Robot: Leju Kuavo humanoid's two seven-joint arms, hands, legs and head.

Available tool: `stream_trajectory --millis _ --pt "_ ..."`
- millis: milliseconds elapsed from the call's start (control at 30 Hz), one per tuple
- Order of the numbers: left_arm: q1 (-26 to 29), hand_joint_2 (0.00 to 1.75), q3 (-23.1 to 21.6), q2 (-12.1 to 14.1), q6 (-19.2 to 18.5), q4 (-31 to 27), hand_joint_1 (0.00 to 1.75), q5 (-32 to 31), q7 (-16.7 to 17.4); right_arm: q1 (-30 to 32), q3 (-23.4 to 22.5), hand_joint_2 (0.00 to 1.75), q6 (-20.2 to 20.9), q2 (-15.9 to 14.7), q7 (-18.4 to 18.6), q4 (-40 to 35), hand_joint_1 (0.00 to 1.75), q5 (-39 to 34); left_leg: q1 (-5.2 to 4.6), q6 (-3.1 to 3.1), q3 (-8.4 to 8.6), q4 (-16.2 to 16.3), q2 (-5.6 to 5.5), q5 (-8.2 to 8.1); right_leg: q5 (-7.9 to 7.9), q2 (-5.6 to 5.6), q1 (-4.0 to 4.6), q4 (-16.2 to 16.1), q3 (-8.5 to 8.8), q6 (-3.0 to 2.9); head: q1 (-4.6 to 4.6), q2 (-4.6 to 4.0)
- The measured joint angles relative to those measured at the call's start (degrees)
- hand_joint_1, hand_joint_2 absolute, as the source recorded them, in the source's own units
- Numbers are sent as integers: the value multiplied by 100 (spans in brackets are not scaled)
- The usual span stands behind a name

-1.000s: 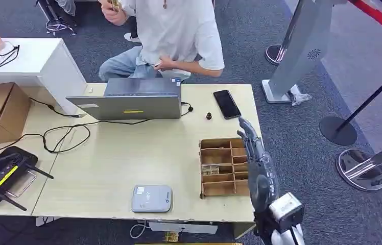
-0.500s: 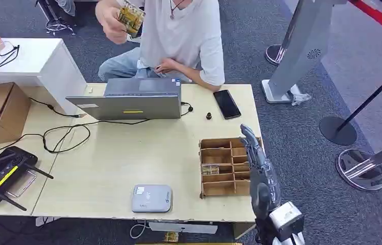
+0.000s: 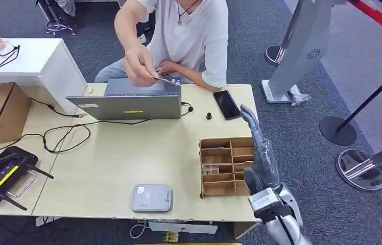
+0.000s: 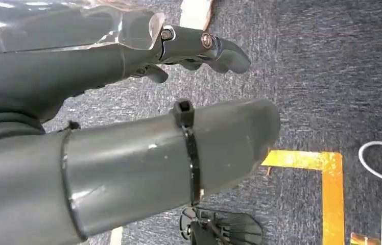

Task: Pass the card to the sensor for recognition and then transmit it.

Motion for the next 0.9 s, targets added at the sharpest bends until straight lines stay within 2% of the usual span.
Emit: stream_trajectory --millis 267,300,433,533,600,700,767,900 --pt "-19 0 -98 -28 5 0 0 -59 18 -546 131 0 -210 -4 227 306 0 454 0 0 -7 1 -2 0 0 -2 0 0 -3 0 -2 0" --pt "-25 0 -103 -28 -11 0 0 -70 26 -641 166 175 -282 -4 280 355 0 598 0 0 -7 0 1 0 0 0 0 1 -5 0 0 0" --pt "-86 0 -151 -28 -94 0 0 -142 87 -1213 315 175 -619 -7 630 707 0 1286 0 3 -6 1 1 6 1 -2 0 1 -6 -1 0 0" --pt "-113 0 -192 -28 -98 0 0 -168 116 -1482 389 175 -752 -9 746 901 0 1535 0 3 -6 1 -1 7 4 -4 0 2 -4 -2 0 0" --pt "-121 0 -212 -28 -107 0 0 -173 140 -1627 470 175 -991 -17 934 1039 0 1979 0 4 -6 1 0 7 5 -2 0 3 -5 -2 -2 0" --pt "-149 0 -241 -31 -111 0 0 -190 157 -1857 591 175 -1365 -28 1350 1310 0 3014 0 4 -6 1 0 7 5 -2 0 3 -5 -2 -2 0" --pt "-171 0 -243 -41 -109 0 0 -194 173 -2000 675 175 -1517 -28 1654 1512 0 3682 0 4 -7 2 -1 7 5 -3 0 3 -6 -2 0 0" --pt "-197 0 -249 -79 -48 0 0 -212 175 -2150 796 175 -1662 -33 2031 1793 0 4372 0 4 -7 2 -2 7 4 -5 0 3 -6 -2 0 0"
